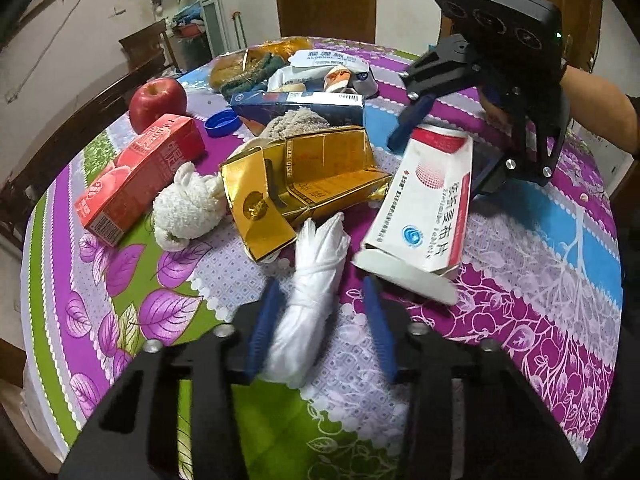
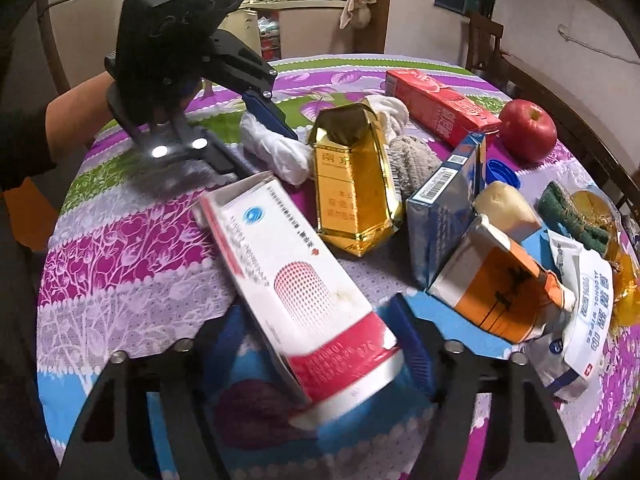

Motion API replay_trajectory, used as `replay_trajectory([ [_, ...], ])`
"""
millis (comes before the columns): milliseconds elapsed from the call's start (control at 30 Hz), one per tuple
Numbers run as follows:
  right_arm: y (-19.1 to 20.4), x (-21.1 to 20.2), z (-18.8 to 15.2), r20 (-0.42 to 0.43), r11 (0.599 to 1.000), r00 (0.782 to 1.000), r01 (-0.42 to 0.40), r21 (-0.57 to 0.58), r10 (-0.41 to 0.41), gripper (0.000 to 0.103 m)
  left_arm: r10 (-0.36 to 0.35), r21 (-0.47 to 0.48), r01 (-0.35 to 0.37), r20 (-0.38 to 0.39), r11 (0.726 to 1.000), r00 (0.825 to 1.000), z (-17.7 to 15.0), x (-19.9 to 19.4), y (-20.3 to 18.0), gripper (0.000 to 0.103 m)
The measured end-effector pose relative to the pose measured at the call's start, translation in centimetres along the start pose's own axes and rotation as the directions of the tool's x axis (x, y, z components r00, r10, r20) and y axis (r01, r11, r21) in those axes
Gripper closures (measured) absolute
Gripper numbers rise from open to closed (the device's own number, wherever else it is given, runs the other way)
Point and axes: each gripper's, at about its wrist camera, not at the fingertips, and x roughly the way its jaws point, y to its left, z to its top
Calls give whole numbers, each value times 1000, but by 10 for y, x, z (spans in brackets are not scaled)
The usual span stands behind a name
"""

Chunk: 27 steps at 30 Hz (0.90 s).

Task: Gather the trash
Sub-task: 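Grasp the white plastic bag with the left tool while the right tool grasps the white medicine box, then carry the plastic bag and medicine box in both tools over the green bin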

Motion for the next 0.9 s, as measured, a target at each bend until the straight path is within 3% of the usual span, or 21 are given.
replay_trajectory([
  [67,6,-6,-5,4,1000,1000,9,-4,-9,48,7,-13,-7,0,1000,1000,-2,-2,-1,83],
  [167,21,-15,-13,8,999,999,47,-4,-47,54,39,-27,-39,0,999,999,-7,-7,-6,85],
  [233,29,-21,-17,15,997,997,73,3,-73,81,47,-42,-47,3,998,999,-10,-9,-11,85],
  [433,56,-32,-32,12,989,990,139,42,-139,85,66,-83,-66,2,994,998,-26,-24,-32,85],
  [633,88,-60,-57,29,969,978,199,144,-205,87,154,-202,-154,-18,967,988,-39,-35,-47,85],
  [767,106,-86,-70,78,931,962,229,284,-261,87,249,-301,-250,-43,920,968,-40,-39,-58,85],
  [900,123,-108,-77,138,868,927,263,420,-348,87,344,-384,-346,-79,856,936,-35,-42,-66,85],
])
